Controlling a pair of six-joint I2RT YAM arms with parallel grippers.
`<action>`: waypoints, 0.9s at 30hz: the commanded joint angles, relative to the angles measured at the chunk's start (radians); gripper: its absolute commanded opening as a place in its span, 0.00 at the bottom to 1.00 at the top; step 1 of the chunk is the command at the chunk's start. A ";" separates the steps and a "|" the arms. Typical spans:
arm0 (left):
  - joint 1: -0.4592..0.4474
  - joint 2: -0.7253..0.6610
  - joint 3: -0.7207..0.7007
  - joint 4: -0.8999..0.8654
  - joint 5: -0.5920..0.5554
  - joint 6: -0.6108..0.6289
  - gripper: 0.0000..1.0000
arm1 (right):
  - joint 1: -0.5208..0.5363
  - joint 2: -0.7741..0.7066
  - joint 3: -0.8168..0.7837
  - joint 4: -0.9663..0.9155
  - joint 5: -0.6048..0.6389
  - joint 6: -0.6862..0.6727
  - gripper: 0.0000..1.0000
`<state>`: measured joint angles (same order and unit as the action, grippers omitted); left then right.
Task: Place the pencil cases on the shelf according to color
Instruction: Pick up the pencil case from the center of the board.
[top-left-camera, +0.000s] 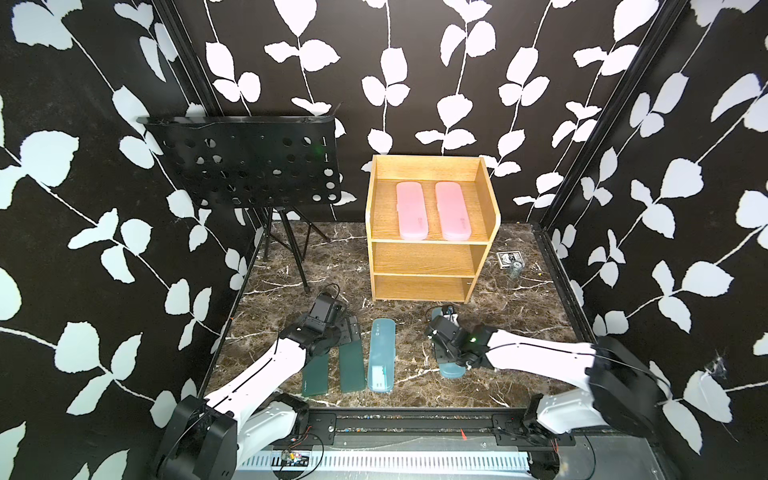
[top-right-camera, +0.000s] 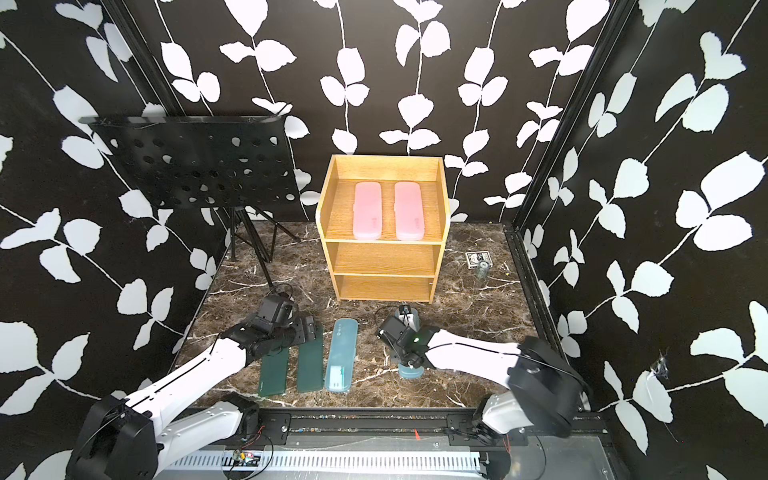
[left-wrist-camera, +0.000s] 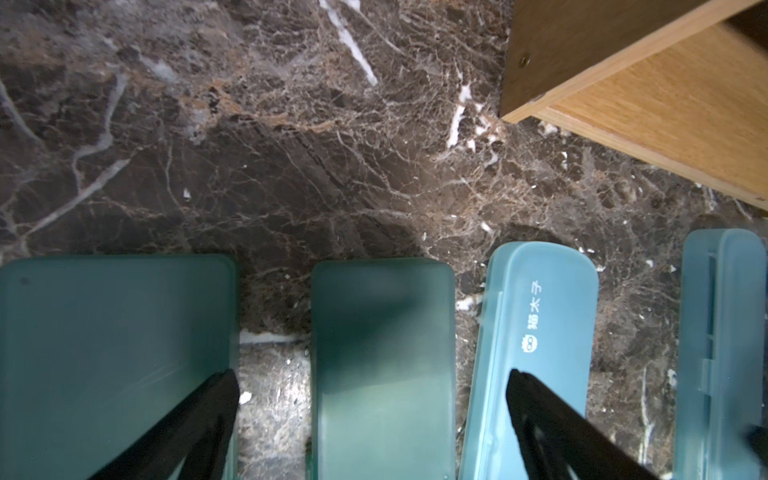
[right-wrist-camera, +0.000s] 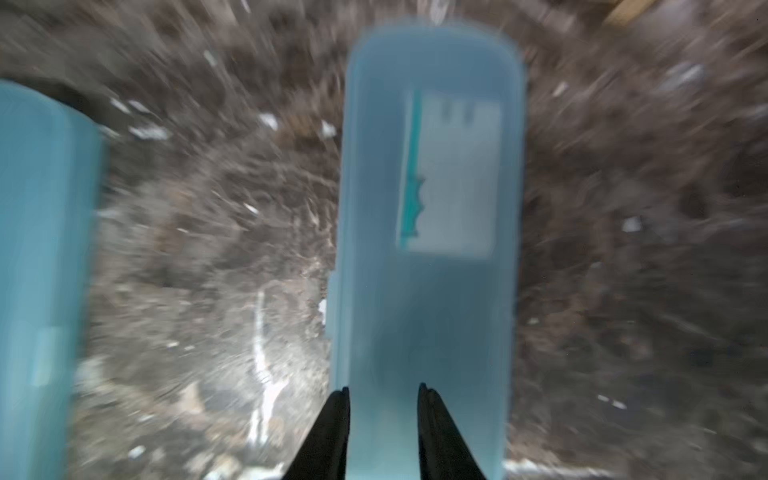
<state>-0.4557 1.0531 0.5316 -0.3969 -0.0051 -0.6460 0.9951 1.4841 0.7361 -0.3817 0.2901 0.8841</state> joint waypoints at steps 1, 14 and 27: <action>-0.005 0.000 -0.022 0.016 -0.002 0.000 0.99 | -0.008 0.133 -0.053 0.135 -0.108 0.027 0.28; -0.004 -0.056 -0.044 -0.003 -0.005 -0.006 0.99 | 0.008 -0.256 0.042 -0.208 0.021 -0.009 0.48; -0.005 -0.053 -0.056 0.007 -0.003 0.000 0.99 | 0.031 -0.584 -0.227 -0.287 -0.063 0.095 0.99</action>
<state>-0.4576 1.0122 0.4946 -0.3901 -0.0017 -0.6472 1.0084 0.8909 0.5816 -0.6632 0.2615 0.9401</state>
